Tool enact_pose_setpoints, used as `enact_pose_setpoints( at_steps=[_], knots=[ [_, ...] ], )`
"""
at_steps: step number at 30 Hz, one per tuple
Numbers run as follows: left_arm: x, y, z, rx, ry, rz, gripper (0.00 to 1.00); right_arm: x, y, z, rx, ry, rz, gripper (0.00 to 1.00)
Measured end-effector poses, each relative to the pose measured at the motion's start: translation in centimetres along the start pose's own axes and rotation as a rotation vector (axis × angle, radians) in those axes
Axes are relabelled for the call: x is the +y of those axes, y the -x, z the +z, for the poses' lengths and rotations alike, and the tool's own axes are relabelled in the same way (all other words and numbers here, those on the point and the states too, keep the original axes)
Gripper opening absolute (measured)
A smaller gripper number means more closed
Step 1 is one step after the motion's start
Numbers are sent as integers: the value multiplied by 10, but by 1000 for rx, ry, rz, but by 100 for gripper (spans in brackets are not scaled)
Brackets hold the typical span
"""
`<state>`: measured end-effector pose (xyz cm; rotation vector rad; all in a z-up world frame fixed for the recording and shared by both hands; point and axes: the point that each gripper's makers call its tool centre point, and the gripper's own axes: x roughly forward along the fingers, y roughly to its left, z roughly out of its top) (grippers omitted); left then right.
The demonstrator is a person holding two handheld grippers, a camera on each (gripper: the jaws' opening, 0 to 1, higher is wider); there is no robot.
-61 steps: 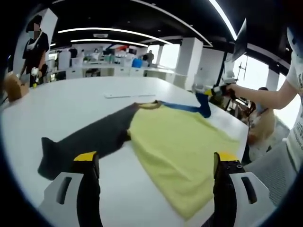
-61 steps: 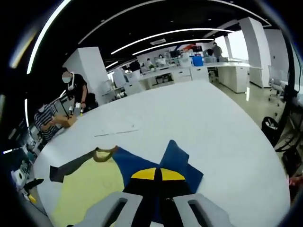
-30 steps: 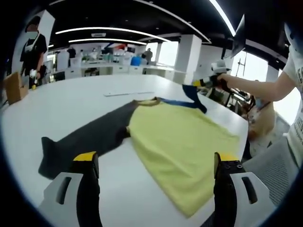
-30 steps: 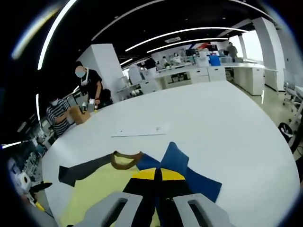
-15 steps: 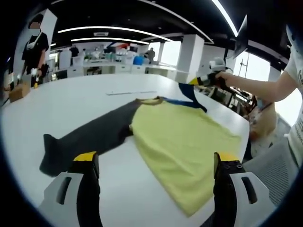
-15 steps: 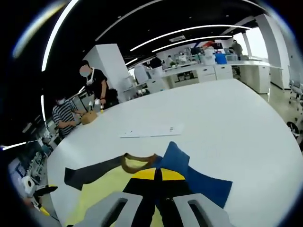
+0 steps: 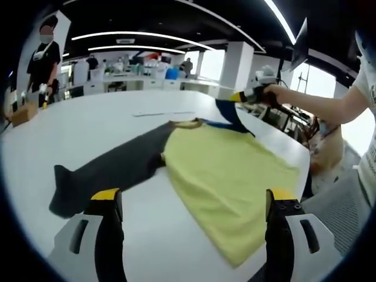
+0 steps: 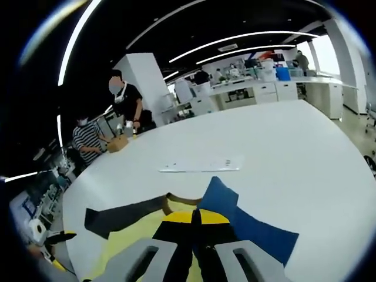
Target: Fold the garment on the visible template until the final outline fits inside the template.
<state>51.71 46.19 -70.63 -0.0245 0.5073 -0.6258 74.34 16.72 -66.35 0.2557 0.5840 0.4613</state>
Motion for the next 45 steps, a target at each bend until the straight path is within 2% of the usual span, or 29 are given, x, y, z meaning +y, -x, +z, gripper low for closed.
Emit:
enact_pose_setpoints(
  at_steps=[12,21,26,34,45],
  knots=[
    [0,3,1,-6,6,7,98,32,-13,1,15,61,73,0],
    [2,6,1,-10,11,21,98,62,-22,1,-2,115,137,0],
    [2,6,1,-15,16,23,98,80,-24,-2,-2,190,189,0],
    [1,6,-1,-15,18,24,97,99,-28,-3,5,246,246,0],
    [0,6,-2,-14,18,23,97,130,-28,-14,23,310,312,0]
  ],
)
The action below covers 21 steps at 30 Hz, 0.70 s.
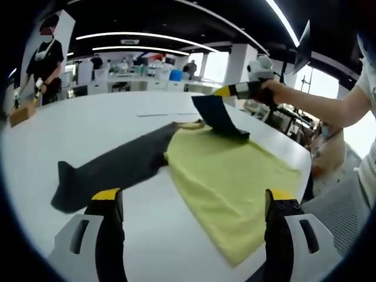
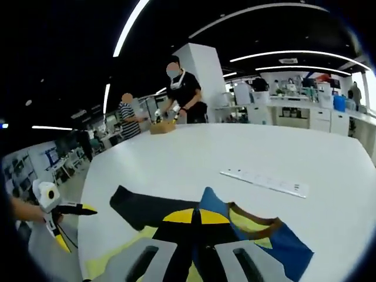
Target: Fold the garment on the visible template until the final outline fits inside the template.
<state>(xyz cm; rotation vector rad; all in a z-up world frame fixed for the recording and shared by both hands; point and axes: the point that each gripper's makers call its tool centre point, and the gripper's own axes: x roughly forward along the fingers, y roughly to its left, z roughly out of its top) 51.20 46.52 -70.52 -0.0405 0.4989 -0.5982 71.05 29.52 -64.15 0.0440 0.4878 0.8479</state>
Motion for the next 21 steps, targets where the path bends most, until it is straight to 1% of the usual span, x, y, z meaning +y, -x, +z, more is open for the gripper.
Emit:
enact_pose_setpoints(
  at_steps=[5,7,9,13,18,21],
  knots=[
    [0,0,0,-1,1,2,97,16,-6,-8,19,23,32,0],
    [0,0,0,-2,1,2,97,24,-9,-13,36,55,49,0],
    [0,0,0,-1,-1,2,97,26,-15,-16,53,75,58,0],
    [1,1,0,-3,1,4,97,31,-20,-31,93,108,44,0],
    [2,2,-3,3,4,7,97,35,-28,-46,121,108,45,0],
    [2,2,-3,1,5,8,97,39,-33,-57,146,133,37,0]
  ],
)
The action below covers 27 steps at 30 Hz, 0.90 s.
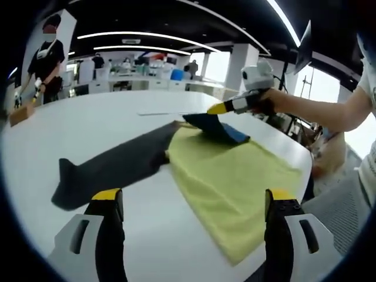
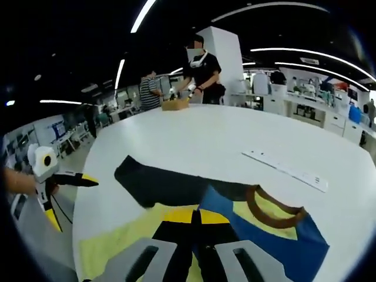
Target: Fold the garment on the visible template until the final outline fits inside the template.
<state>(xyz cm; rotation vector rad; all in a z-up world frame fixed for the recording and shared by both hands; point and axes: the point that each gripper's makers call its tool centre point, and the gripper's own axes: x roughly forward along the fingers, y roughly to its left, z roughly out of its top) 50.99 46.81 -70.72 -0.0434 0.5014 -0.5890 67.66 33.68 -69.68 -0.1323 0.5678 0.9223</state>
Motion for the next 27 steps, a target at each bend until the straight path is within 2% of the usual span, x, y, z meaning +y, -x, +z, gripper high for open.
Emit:
enact_pose_setpoints(
  at_steps=[5,12,19,27],
  knots=[
    [1,1,-3,5,4,2,97,3,-15,-16,32,2,-14,0],
    [4,3,-4,6,8,3,97,10,-32,-39,76,-20,1,0],
    [5,5,-6,9,9,6,97,20,-38,-56,117,-19,24,0],
    [8,8,-7,12,6,8,96,18,-44,-67,142,-60,24,0]
  ],
)
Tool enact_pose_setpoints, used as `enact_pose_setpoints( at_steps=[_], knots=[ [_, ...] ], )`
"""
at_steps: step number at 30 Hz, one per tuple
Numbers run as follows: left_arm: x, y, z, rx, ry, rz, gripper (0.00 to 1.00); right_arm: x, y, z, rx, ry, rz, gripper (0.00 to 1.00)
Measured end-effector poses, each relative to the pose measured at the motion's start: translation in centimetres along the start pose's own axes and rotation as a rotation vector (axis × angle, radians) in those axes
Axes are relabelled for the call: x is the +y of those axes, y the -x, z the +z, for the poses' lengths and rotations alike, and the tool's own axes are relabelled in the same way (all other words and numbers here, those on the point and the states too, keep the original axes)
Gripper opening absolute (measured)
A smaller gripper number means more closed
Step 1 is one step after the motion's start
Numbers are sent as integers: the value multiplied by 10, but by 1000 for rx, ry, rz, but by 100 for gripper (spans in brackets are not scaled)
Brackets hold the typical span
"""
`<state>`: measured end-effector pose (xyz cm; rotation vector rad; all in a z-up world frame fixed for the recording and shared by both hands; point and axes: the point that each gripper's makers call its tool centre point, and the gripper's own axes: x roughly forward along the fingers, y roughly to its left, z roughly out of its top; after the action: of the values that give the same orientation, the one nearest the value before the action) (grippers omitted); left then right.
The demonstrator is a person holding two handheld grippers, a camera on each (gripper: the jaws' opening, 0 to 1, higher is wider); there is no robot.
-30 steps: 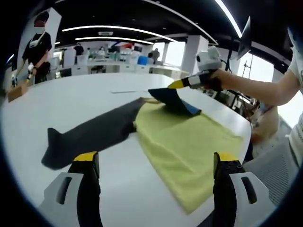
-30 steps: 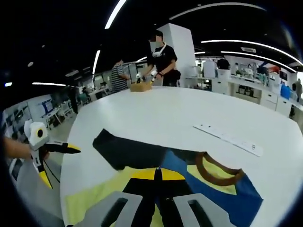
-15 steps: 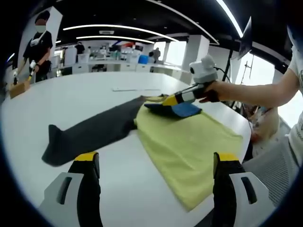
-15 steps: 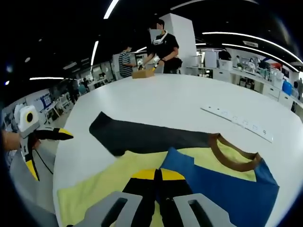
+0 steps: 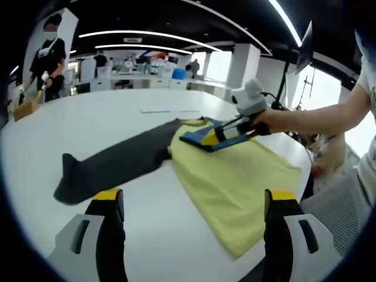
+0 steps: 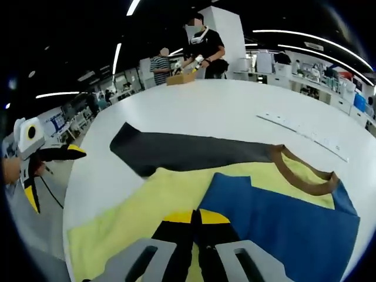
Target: Fold the garment on the visible template until the final outline fits inside the template.
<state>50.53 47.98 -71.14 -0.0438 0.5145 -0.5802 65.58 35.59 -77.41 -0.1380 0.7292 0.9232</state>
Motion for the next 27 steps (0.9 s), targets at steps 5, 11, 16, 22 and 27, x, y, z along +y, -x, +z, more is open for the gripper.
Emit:
enact_pose_setpoints(
  at_steps=[5,11,16,22,27],
  knots=[
    [2,0,2,-7,-2,7,96,1,2,-2,1,-7,4,17],
    [3,1,1,-7,0,11,96,-13,14,4,-35,-44,-49,26],
    [2,1,1,-6,-1,11,96,-25,15,-5,-16,-92,-107,29],
    [2,2,0,-6,2,12,96,-28,16,-14,14,-134,-141,25],
    [4,2,-1,-3,2,15,96,-28,14,-16,20,-139,-157,16]
  ],
)
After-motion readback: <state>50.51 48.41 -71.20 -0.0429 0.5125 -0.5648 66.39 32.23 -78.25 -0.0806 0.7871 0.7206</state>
